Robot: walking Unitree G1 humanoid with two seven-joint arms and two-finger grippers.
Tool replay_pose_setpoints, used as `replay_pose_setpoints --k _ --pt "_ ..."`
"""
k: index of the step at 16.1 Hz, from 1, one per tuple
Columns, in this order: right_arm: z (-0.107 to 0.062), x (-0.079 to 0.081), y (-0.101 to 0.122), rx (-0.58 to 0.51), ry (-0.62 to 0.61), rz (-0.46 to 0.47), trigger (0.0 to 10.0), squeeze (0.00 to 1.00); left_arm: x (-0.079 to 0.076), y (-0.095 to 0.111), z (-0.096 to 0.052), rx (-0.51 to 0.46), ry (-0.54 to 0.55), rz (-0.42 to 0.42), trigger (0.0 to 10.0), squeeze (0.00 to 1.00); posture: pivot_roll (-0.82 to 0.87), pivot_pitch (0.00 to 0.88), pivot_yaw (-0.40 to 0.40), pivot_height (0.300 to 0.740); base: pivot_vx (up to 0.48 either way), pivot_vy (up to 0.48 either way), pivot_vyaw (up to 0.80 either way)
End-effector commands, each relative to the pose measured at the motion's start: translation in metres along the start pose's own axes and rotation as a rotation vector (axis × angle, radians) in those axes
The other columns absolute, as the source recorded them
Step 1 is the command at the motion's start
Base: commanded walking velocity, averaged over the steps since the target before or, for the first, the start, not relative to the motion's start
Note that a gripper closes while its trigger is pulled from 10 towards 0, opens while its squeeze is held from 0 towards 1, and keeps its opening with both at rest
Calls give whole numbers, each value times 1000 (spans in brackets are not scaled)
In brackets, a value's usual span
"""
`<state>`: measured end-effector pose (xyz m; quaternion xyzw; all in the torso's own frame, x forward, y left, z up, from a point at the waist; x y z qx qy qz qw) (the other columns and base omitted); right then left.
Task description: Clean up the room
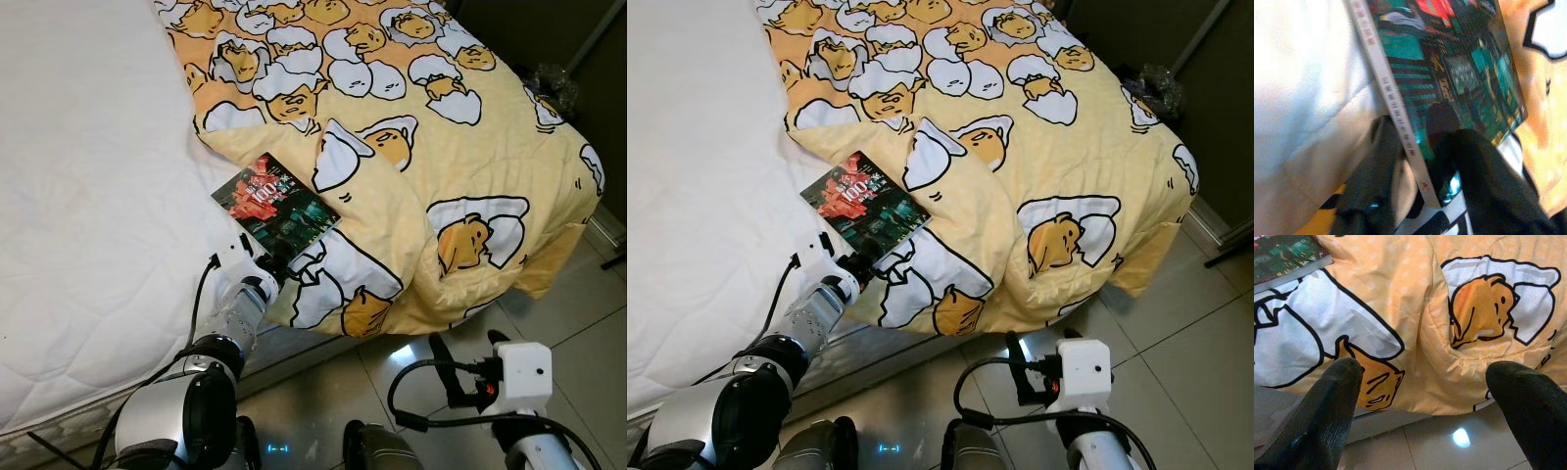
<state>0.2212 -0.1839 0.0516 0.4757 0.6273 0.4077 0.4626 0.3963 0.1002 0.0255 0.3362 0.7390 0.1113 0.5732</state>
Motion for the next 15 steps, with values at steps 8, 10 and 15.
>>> replay_pose_setpoints --k 8,10,15 --pt "17 -1 -7 6 -9 19 10000 608 -9 19 1 -54 -67 -7 0 0 -180 85 -32 716 0 0 0" --pt "34 1 -3 -22 -16 37 10000 608 -9 27 -1 -59 -99 23 0 0 -134 38 -12 716 0 0 0" --pt "73 7 15 -97 -15 59 10000 600 -3 74 -14 -174 -123 267 0 0 -43 0 20 716 0 0 0"
Point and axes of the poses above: a point about 5 cm out from each wrist's last joint towards the gripper, its own z axis pointing out of the wrist towards the gripper, its own y axis along the axis of the wrist's last joint, x = y × z, the point moved 6 cm from there along z, pointing out of the wrist towards the gripper, and after that the axes turned 9 degrees about -z, right-handed, at the moved point
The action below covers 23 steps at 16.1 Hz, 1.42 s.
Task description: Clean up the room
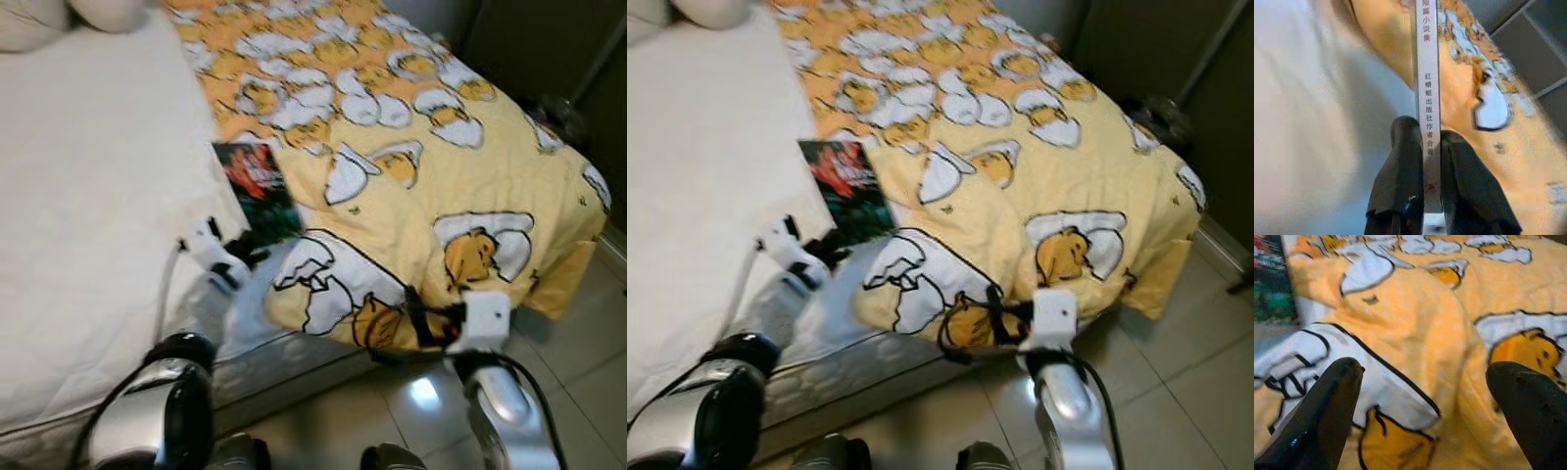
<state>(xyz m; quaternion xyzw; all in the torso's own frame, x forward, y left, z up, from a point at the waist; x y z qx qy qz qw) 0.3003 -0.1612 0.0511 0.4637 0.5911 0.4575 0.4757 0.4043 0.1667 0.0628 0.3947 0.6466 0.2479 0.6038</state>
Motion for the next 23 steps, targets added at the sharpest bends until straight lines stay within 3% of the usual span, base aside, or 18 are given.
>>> replay_pose_setpoints --k 1,2,3,4,6,7,9,12,13,15,17,20,23 --pt "1 -9 -1 -5 -30 0 10000 596 3 28 -3 -97 11 148 0 0 -33 0 25 716 0 0 0" --pt "3 -11 0 -13 -32 -1 10000 596 7 35 -7 -124 30 202 0 0 -32 0 27 716 0 0 0" --pt "10 -21 8 -40 -47 -13 10000 600 14 57 -21 -215 81 400 0 0 -26 0 47 716 0 0 0" --pt "19 -36 16 -61 -84 -6 10000 612 4 67 -37 -283 77 579 0 0 -14 0 54 716 0 0 663" --pt "28 -49 18 -63 -117 14 10000 616 -13 59 -47 -295 49 689 0 0 8 0 42 716 0 0 594" --pt "33 -48 21 -68 -108 19 10000 624 -16 50 -50 -283 56 693 0 0 22 0 29 716 0 0 519" --pt "42 -41 27 -80 -71 3 10000 624 -6 38 -56 -261 135 683 0 0 17 0 9 720 0 0 484" --pt "46 -38 38 -108 -62 -10 10000 627 -7 32 -56 -238 162 685 0 0 -15 0 14 736 0 0 471" --pt "47 -39 40 -120 -59 -23 10000 631 -17 22 -48 -198 131 687 10000 0 -44 0 32 740 0 0 450" --pt "43 -45 37 -120 -86 -11 10000 635 -30 23 -41 -209 98 682 10000 0 -47 0 42 740 0 0 459" --pt "42 -40 33 -114 -80 6 10000 639 -44 30 -33 -236 65 699 10000 0 -36 0 32 740 0 0 450" --pt "45 -29 31 -97 -37 15 10000 608 -50 32 -23 -225 73 640 10000 0 -35 0 11 740 0 320 452" --pt "46 -31 28 -78 -28 -1 10000 573 -48 26 -23 -213 100 610 10000 0 -24 0 -5 740 0 480 0"
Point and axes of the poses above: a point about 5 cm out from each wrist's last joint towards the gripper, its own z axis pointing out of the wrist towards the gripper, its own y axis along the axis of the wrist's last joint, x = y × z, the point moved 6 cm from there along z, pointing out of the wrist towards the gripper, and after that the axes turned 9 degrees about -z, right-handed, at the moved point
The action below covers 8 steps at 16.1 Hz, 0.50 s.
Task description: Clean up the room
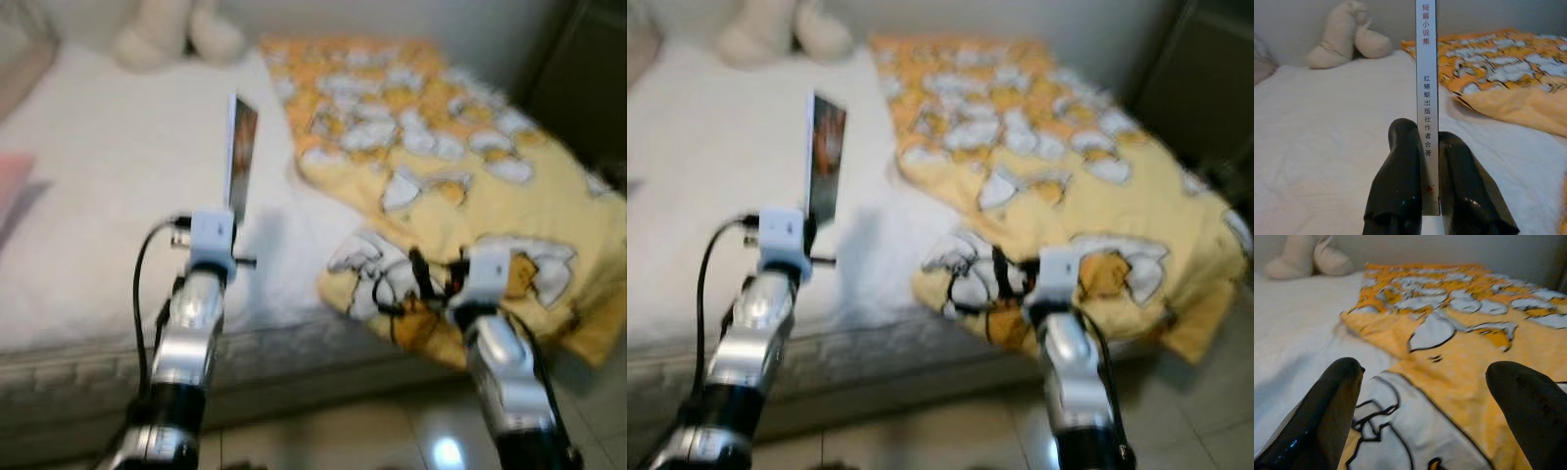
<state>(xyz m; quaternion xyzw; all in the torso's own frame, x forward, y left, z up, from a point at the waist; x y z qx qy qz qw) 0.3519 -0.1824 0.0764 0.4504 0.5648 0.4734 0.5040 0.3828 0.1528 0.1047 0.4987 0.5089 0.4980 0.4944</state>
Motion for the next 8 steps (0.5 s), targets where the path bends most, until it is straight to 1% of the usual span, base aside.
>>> replay_pose_setpoints --k 1,2,3,4,6,8 --pt "1 -7 1 -2 -30 20 10000 584 -7 7 1 -25 -6 -9 10000 0 -22 0 -9 740 0 480 0" --pt "2 -11 0 2 -57 28 10000 596 -4 5 0 -18 0 -17 10000 0 -18 0 -14 740 0 480 594" --pt "3 -13 1 2 -84 40 10000 624 2 0 -1 -2 24 -28 10000 0 -10 0 -20 740 0 480 525" --pt "4 -12 1 4 -83 39 10000 631 5 -2 -2 6 39 -35 10000 0 -6 0 -23 740 0 480 519" --pt "8 -3 1 5 -46 30 10000 643 4 -4 -3 11 40 -34 10000 0 1 0 -24 740 0 480 516" --pt "12 1 4 -4 -23 31 10000 647 3 -3 -3 5 36 -41 10000 0 6 0 -24 740 0 480 516"
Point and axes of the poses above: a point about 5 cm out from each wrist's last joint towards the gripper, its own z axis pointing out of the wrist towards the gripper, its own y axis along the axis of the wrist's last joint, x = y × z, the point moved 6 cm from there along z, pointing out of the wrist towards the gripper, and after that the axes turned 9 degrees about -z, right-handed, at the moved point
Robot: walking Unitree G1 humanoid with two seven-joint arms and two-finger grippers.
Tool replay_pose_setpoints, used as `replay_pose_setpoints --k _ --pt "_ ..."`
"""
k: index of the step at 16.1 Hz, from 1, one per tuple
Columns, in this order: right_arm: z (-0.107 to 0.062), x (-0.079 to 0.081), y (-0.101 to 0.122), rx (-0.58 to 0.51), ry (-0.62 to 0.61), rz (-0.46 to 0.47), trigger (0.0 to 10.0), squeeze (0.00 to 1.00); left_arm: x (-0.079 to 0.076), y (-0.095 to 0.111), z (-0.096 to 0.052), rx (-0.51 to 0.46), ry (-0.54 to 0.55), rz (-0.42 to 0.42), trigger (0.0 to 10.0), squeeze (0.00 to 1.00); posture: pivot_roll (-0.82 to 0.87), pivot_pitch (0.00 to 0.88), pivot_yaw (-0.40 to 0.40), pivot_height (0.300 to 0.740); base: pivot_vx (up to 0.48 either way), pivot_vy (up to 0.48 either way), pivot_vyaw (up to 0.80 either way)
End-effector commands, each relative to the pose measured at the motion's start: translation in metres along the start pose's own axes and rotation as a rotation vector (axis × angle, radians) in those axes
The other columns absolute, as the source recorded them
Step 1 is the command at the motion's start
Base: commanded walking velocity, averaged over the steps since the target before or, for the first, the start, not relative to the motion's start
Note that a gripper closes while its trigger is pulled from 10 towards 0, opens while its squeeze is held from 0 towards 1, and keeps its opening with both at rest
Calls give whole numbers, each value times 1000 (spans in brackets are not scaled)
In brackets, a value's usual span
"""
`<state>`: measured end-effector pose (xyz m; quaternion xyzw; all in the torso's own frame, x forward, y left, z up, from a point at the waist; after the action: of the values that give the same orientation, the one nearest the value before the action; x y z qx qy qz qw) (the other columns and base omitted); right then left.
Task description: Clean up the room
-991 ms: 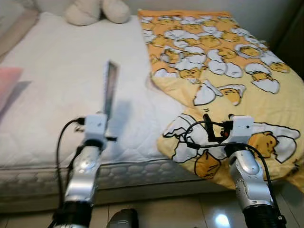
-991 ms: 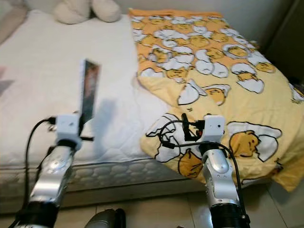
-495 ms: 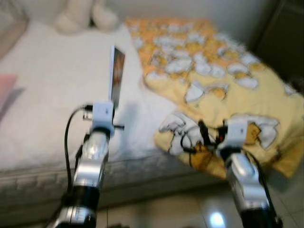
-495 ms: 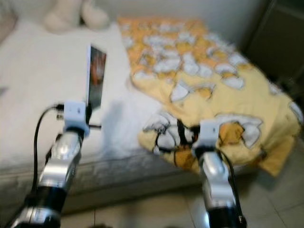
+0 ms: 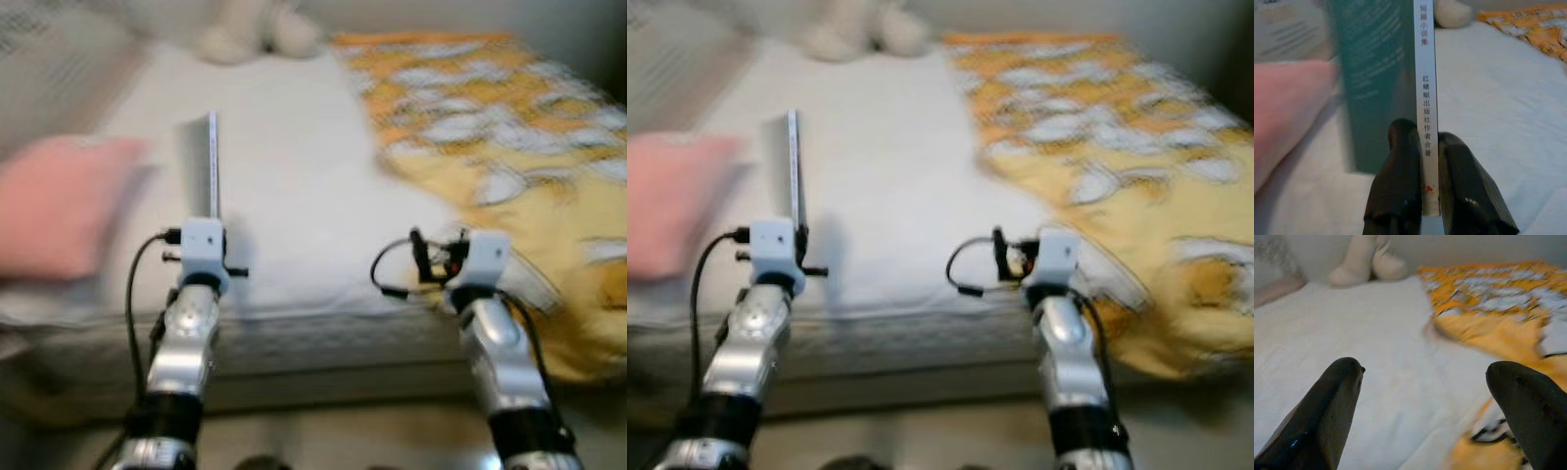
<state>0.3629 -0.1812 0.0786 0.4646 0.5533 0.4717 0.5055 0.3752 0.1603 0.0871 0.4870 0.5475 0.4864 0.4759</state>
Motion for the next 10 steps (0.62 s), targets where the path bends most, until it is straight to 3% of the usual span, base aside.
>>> replay_pose_setpoints --k 1,7,8,10 --pt "2 2 1 -7 11 9 10000 647 -6 14 4 -47 -23 -7 10000 0 11 0 -23 740 0 0 513" --pt "6 6 2 -11 27 12 10000 643 -10 21 13 -62 -27 32 10000 0 18 0 -34 740 0 0 515" --pt "7 4 0 -1 15 10 10000 596 -12 23 13 -72 -36 45 10000 0 21 0 -35 740 0 0 0" --pt "9 4 -2 13 5 3 10000 502 -13 24 15 -69 -39 53 10000 0 16 0 -35 740 0 -461 0"
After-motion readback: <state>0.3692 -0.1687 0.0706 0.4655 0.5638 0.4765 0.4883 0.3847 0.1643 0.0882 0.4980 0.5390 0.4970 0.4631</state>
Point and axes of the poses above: a point about 5 cm out from each wrist's last joint towards the gripper, its own z axis pointing out of the wrist towards the gripper, its own y axis along the axis of the wrist's last joint, x = y × z, the point moved 6 cm from there along z, pointing out of the wrist towards the gripper, and after that the axes turned 9 degrees about -z, right-handed, at the moved point
